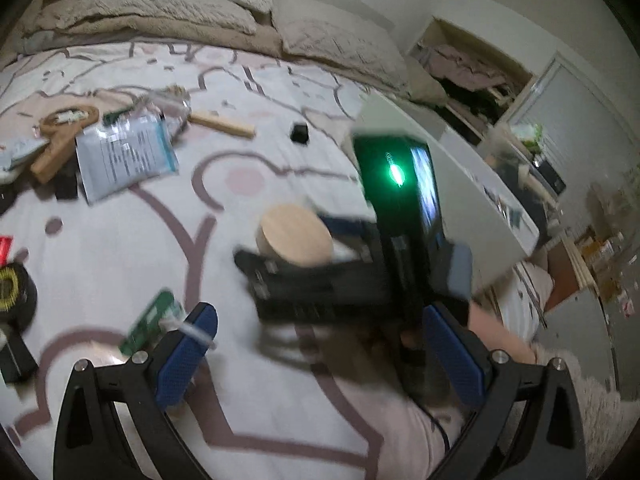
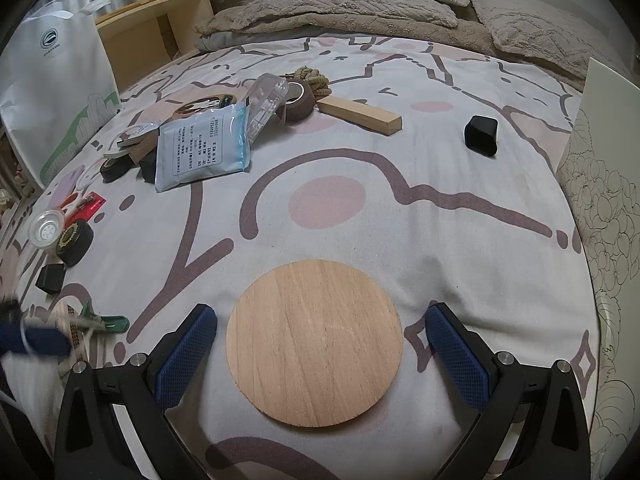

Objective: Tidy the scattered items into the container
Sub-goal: 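Close left tool on cream box while right tool closes on wooden disc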

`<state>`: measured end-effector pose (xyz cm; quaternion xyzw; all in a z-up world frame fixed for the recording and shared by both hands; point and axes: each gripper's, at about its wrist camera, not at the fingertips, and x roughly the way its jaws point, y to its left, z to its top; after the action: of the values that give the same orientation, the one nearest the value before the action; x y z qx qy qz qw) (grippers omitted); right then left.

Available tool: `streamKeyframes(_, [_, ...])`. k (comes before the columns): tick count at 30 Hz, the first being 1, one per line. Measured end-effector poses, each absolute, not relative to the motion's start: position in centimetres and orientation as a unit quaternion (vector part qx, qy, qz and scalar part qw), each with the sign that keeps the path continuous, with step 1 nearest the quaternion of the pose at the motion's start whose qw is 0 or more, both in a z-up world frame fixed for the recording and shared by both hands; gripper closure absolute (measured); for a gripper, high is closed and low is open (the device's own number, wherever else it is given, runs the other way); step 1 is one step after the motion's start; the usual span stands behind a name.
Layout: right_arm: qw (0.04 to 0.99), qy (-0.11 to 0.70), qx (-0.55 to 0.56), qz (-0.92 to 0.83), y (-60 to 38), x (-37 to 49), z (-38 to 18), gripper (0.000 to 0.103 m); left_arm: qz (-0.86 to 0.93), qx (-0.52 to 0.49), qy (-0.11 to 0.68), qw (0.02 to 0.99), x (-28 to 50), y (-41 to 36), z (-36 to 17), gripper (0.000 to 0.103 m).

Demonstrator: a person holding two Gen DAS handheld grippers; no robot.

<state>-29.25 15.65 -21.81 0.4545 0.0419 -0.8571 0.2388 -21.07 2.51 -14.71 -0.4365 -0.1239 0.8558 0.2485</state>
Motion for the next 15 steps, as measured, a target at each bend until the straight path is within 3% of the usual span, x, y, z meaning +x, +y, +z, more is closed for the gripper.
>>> streamKeyframes(12, [0.239, 0.043, 0.453, -0.858, 15.6, -29.1, -21.6, 0.000, 0.842, -0.481, -0.169, 0.179, -22.5, -2.4, -16.3, 0.000])
streamKeyframes(15, [0.239, 0.043, 0.453, -0.858, 15.6, -29.1, -21.6, 0.000, 0.847, -0.484, -0.145, 0.162, -21.4, -2.6, -16.1, 0.000])
